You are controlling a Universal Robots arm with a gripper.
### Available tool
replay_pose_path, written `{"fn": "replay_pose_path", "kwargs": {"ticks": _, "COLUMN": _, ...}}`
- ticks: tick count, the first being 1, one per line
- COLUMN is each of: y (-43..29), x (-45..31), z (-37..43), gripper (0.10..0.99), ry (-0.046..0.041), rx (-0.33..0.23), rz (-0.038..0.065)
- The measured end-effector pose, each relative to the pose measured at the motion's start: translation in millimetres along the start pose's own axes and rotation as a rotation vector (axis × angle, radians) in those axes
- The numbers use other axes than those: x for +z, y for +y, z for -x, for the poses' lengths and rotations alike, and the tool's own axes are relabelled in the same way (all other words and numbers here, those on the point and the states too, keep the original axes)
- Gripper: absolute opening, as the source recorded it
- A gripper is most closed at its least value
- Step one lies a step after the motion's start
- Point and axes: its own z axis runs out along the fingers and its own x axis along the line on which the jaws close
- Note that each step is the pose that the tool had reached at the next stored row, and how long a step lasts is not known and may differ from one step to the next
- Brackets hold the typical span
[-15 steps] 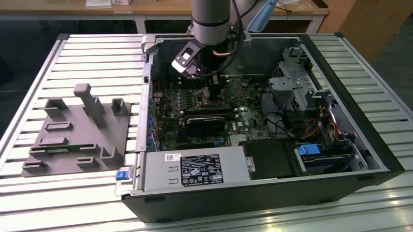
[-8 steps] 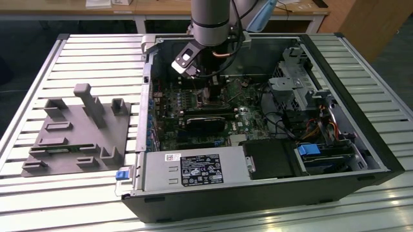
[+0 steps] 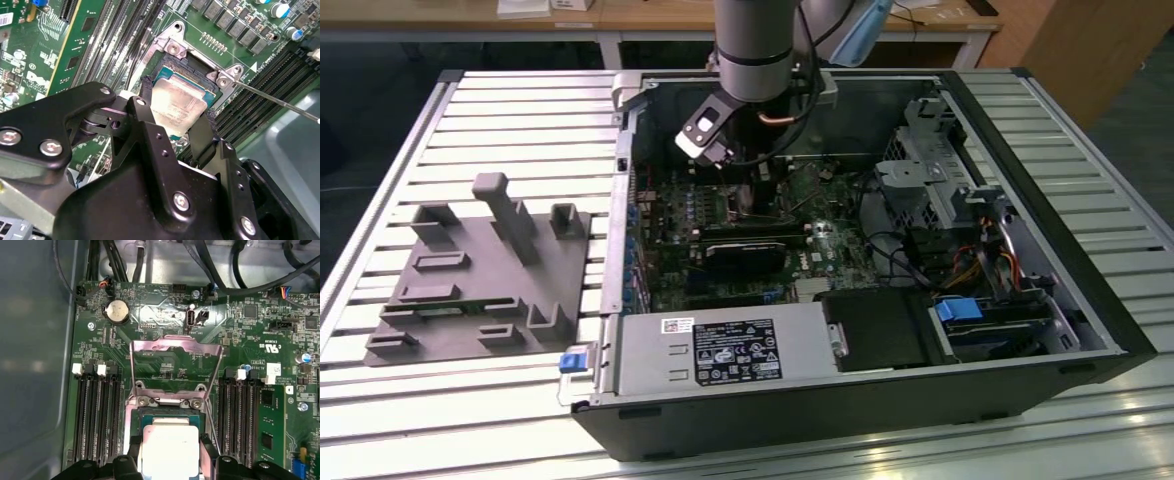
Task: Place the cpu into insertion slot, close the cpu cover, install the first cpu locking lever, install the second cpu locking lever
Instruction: 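Place the cpu into insertion slot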
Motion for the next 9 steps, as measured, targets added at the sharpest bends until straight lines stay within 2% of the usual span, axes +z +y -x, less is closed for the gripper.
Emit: {"fn": "replay_pose_path", "kwargs": {"ticks": 9, "y": -0.5, "x": 6.4, "z": -0.7, "gripper": 0.537, "ry": -0.0001, "rx": 0.001, "rz": 0.000}}
